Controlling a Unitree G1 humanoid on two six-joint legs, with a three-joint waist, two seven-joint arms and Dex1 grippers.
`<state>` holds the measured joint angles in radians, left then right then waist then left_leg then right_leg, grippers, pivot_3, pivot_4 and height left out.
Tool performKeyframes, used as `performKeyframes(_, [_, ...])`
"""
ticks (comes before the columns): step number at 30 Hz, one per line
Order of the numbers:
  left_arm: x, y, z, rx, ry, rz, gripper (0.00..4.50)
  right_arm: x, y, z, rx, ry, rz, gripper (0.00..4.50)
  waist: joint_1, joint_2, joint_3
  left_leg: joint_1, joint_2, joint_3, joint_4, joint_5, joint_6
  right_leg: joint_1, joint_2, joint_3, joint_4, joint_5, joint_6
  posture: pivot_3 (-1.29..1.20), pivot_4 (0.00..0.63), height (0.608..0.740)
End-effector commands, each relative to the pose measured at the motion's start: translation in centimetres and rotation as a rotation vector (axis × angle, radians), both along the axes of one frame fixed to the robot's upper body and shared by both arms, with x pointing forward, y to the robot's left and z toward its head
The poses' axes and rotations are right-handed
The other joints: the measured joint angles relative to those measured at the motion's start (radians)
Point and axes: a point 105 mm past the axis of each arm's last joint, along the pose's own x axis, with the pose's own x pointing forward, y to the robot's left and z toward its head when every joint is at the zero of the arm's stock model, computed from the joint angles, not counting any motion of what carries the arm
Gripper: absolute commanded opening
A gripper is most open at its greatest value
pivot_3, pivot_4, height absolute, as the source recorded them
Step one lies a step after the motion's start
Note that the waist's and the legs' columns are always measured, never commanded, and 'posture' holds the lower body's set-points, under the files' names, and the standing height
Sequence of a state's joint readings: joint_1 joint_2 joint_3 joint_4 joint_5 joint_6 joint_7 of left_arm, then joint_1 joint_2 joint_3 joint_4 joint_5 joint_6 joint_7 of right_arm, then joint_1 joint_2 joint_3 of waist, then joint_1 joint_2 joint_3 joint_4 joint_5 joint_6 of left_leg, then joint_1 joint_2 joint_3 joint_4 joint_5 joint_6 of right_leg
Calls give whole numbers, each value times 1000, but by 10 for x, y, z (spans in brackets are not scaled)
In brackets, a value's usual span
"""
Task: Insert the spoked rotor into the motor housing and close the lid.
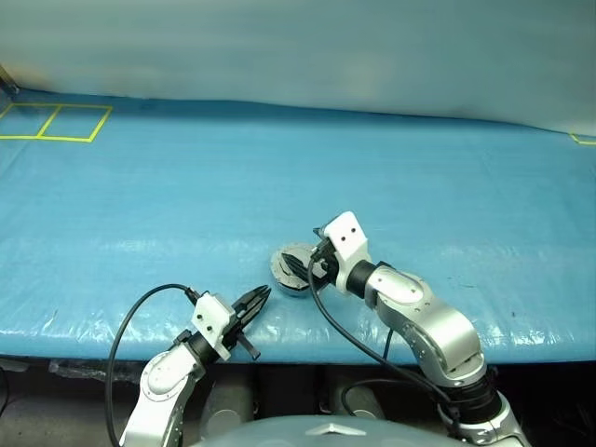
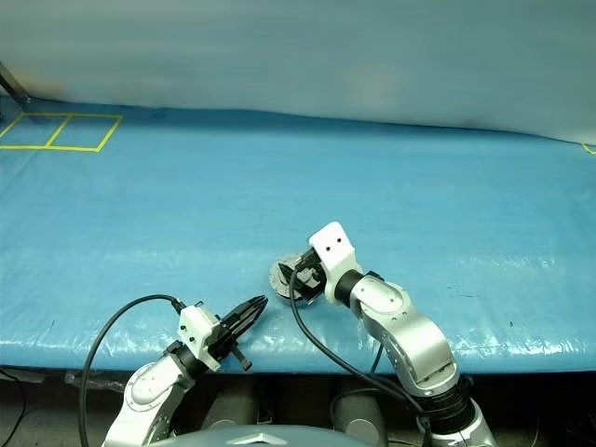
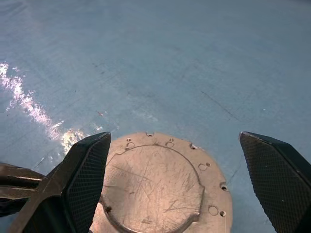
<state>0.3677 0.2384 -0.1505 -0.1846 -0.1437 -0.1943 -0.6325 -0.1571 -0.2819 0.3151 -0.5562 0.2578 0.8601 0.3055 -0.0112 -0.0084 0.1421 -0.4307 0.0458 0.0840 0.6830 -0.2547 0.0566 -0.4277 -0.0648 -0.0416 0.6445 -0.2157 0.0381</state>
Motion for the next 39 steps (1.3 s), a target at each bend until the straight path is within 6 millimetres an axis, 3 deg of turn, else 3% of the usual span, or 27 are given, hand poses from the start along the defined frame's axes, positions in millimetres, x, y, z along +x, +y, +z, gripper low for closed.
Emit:
performKeyframes(1, [0, -3, 3, -15, -40, 12, 176, -3, 6, 4, -8, -17, 32, 4455, 0, 0, 0, 0, 0, 0, 0, 0, 0, 0, 0, 0, 0, 0, 0, 0, 150, 740])
performKeyframes(15, [6, -11, 4, -51, -65, 13, 176, -2, 6, -19, -99, -3, 38, 4455, 0, 0, 0, 0, 0, 0, 0, 0, 0, 0, 0, 0, 0, 0, 0, 0, 150, 740])
performKeyframes(18, [7, -12, 5, -61, -68, 13, 176, -1, 8, -19, -83, -11, 36, 3903, 0, 0, 0, 0, 0, 0, 0, 0, 0, 0, 0, 0, 0, 0, 0, 0, 150, 740])
performKeyframes(20, [7, -12, 5, -63, -67, 12, 176, -1, 10, -17, -74, -20, 37, 3276, 0, 0, 0, 0, 0, 0, 0, 0, 0, 0, 0, 0, 0, 0, 0, 0, 150, 740])
performKeyframes(32, [7, -10, 3, -58, -57, 15, 176, -1, 16, -19, -79, -46, 54, 3263, -2, 0, 0, 1, 1, 1, 0, 0, 0, 0, 0, 0, 0, 0, 0, 0, 150, 740])
performKeyframes(39, [6, -10, 3, -59, -55, 13, 176, 2, 17, -32, -111, -38, 71, 3263, -4, 0, 0, 2, 1, 1, 0, 0, 0, 0, 1, 0, 0, 0, 0, 0, 150, 740])
